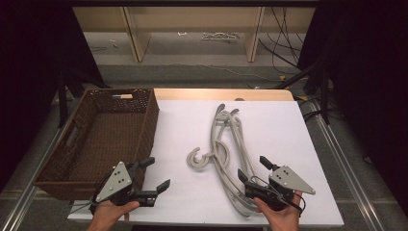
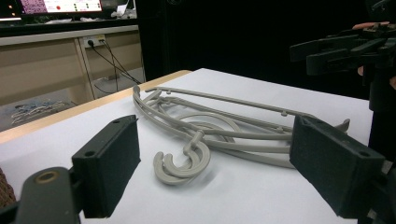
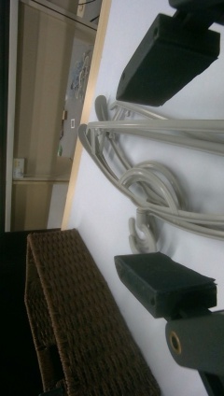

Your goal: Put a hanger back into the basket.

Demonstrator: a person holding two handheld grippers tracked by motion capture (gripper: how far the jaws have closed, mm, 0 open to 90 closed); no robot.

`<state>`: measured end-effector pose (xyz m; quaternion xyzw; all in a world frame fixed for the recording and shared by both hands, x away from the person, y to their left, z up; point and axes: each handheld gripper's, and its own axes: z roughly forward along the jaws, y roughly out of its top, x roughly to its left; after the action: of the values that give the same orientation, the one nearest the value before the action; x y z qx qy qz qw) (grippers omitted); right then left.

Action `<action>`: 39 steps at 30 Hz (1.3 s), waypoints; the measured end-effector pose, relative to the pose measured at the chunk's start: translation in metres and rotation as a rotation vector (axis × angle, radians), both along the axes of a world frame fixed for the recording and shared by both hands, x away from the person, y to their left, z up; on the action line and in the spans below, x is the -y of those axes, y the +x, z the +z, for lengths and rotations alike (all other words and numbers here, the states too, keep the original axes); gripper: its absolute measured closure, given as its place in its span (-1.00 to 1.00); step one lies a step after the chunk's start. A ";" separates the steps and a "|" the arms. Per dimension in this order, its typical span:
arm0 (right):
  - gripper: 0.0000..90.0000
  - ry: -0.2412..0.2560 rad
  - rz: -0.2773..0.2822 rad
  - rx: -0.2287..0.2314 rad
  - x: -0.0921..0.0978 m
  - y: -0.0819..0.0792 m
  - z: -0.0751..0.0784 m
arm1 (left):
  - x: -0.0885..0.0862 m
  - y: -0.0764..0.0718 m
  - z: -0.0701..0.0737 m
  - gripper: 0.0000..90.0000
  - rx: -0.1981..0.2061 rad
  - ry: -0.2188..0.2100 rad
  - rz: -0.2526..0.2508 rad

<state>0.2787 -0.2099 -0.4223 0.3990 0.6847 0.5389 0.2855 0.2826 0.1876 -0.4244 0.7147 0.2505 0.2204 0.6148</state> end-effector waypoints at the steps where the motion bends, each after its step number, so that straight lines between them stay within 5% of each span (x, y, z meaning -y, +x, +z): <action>1: -0.58 -0.016 -0.004 -0.021 -0.001 0.000 0.000 | 0.000 0.000 0.000 -0.64 0.001 -0.003 -0.001; 16: -0.47 -0.062 0.022 -0.001 -0.003 0.003 0.002 | 0.002 -0.001 0.000 -0.64 0.003 -0.007 -0.018; 21: -0.46 -0.094 0.044 -0.038 -0.007 0.011 0.009 | 0.002 -0.001 0.000 -0.64 0.004 -0.006 -0.016; 24: -0.45 -0.139 0.075 -0.082 -0.012 0.017 0.013 | 0.002 -0.001 0.000 -0.64 0.005 -0.007 -0.015; 25: -0.42 -0.191 0.098 -0.139 -0.019 0.022 0.013 | 0.002 0.000 0.000 -0.64 0.003 -0.002 -0.015; 26: -0.42 -0.191 0.098 -0.139 -0.019 0.022 0.013 | 0.002 0.000 0.000 -0.64 0.003 -0.002 -0.015; 27: -0.39 -0.240 0.118 -0.176 -0.025 0.026 0.013 | 0.002 0.000 0.000 -0.64 0.001 -0.003 -0.014; 39: -0.36 -0.373 0.168 -0.367 -0.045 0.043 0.002 | 0.003 0.000 -0.001 -0.64 0.008 -0.002 -0.031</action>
<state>0.3222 -0.1653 -0.4204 0.3722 0.8431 0.3443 0.1795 0.2826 0.1843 -0.4250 0.7168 0.2372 0.2137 0.6199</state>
